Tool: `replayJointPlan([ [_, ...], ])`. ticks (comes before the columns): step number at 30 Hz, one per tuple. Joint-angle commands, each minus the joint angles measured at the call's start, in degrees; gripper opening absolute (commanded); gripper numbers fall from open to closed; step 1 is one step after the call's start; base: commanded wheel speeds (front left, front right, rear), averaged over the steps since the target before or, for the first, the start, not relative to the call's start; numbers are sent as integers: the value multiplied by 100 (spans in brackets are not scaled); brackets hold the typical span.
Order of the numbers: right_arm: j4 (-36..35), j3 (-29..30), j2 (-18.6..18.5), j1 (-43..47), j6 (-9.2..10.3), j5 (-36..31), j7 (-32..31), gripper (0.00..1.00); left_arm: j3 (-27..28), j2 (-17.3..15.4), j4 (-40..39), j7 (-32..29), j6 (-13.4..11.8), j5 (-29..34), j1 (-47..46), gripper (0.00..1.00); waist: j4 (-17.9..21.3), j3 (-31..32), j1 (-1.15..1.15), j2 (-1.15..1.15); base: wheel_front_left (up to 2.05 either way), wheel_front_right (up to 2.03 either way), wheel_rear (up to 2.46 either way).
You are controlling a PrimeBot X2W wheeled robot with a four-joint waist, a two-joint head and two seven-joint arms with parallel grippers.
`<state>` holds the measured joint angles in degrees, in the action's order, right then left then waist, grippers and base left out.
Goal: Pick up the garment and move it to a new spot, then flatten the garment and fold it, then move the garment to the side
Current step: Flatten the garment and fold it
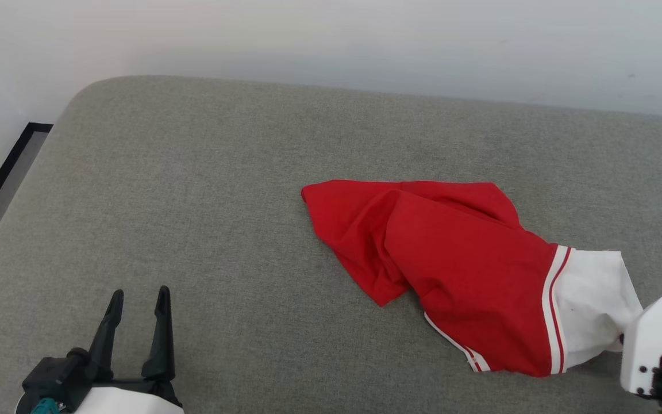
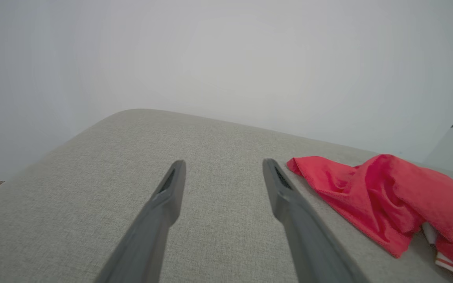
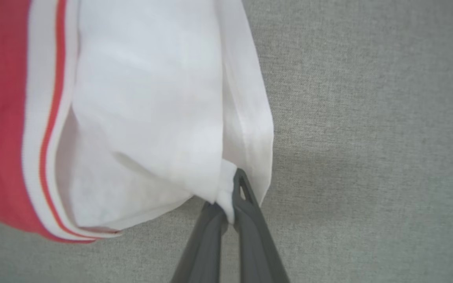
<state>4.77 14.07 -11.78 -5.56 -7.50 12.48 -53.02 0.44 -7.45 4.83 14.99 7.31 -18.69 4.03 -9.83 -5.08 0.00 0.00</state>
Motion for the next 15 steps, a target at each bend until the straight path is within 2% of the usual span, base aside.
replayJointPlan([
  [1,29,26,43,-68,2,19,49,0,-4,-28,-5,29,11,-74,-55,100,-11,-10,0,0,0,0,0],
  [5,626,-23,129,-296,1,17,393,0,-38,-74,16,29,11,-73,-126,100,-44,-50,0,0,0,0,0],
  [6,735,-61,128,-357,1,-4,473,8,-51,-91,21,28,11,-80,-144,100,-46,-55,0,0,0,0,0],
  [7,837,-94,116,-420,1,-5,549,35,-78,-108,26,29,11,-85,-165,100,-46,-59,0,0,0,0,0],
  [8,920,-143,99,-470,2,-13,594,49,-114,-130,32,28,11,-97,-176,100,-43,-58,0,0,0,0,0],
  [9,978,-241,53,-553,2,-47,652,100,-165,-198,35,29,11,-127,-185,100,-22,-48,0,0,0,0,0],
  [15,679,-439,-54,-663,2,118,790,100,-340,-463,-36,29,12,-274,-320,100,150,26,0,0,0,0,0],
])
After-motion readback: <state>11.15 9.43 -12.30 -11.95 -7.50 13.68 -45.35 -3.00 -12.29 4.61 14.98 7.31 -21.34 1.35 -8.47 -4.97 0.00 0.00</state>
